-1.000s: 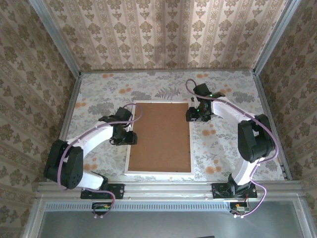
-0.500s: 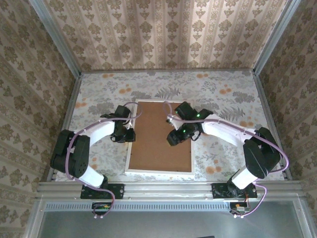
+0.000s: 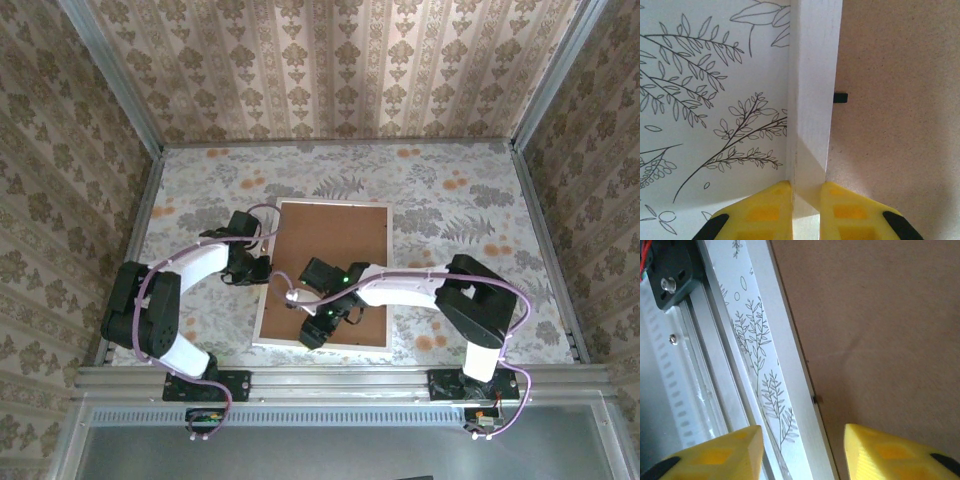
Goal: Put the photo into the frame
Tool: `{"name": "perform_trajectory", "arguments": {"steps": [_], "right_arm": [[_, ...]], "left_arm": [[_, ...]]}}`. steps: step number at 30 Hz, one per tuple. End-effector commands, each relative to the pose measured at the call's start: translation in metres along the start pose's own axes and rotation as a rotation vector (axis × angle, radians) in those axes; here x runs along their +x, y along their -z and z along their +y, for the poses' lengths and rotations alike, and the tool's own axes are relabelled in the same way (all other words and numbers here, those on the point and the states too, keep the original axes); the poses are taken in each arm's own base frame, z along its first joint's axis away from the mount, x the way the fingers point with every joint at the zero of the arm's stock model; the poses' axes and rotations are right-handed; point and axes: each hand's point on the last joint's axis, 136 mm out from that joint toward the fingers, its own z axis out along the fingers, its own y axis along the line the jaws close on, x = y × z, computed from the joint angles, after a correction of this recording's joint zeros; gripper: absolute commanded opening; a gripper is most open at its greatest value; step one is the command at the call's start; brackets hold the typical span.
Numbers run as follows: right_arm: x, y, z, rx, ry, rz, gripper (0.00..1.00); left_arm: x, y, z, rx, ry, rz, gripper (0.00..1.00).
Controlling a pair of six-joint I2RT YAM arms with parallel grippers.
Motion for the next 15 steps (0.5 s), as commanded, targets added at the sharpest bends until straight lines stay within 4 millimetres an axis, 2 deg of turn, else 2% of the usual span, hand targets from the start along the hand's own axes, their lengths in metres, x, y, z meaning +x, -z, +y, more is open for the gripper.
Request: {"name": "perform_trajectory", "arguments": {"steps": [1, 5, 11, 15], "right_arm": [[-0.02, -0.003, 0.002, 0.034, 0.04, -0.035, 0.38], [-0.018, -0.007, -0.003, 0.065, 0.044, -0.013, 0.28], [-0.014, -0.013, -0.009, 0.083, 0.042, 0.013, 0.21], [-0.01, -0.017, -0.008, 0.074, 0.039, 0.029, 0.2]], "left_arm": [[0.013, -0.016, 0.015, -0.043, 0.004, 0.045, 0.17], [0.013, -0.016, 0.016, -0.041, 0.006, 0.047, 0.16], [0.013, -0.016, 0.016, -0.039, 0.006, 0.044, 0.16], [0.014, -0.016, 0.016, -0.041, 0.007, 0.047, 0.16]]}}
